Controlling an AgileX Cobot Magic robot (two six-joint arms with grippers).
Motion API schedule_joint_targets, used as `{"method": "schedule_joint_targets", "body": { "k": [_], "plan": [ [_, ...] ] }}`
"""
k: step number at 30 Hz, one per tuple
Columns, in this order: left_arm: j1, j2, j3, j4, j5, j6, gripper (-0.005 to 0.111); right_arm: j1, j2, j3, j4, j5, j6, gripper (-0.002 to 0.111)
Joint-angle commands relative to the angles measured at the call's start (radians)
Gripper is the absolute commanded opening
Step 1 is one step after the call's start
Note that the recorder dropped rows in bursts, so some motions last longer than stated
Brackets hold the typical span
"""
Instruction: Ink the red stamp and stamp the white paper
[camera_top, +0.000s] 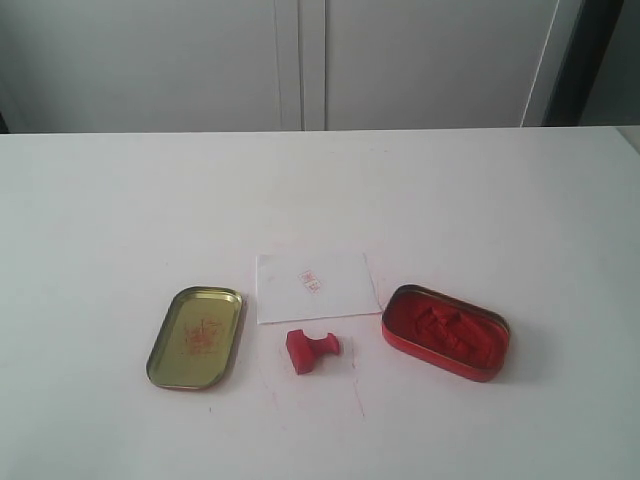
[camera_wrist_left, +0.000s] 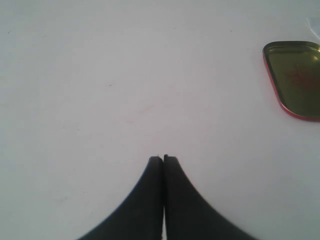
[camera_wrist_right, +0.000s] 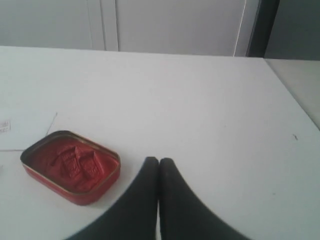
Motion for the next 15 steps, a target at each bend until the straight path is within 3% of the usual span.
{"method": "schedule_joint_targets", "body": {
  "k": [1, 15],
  "plan": [
    [0.001, -0.003, 0.01, 0.0, 0.016, -0.002, 0.0, 0.004, -0.004, 0.054, -0.001, -0.021, 0.006, 0.0],
    [0.001, -0.003, 0.01, 0.0, 0.016, -0.002, 0.0, 0.004, -0.004, 0.072, -0.001, -0.054, 0.006, 0.0]
  ]
}}
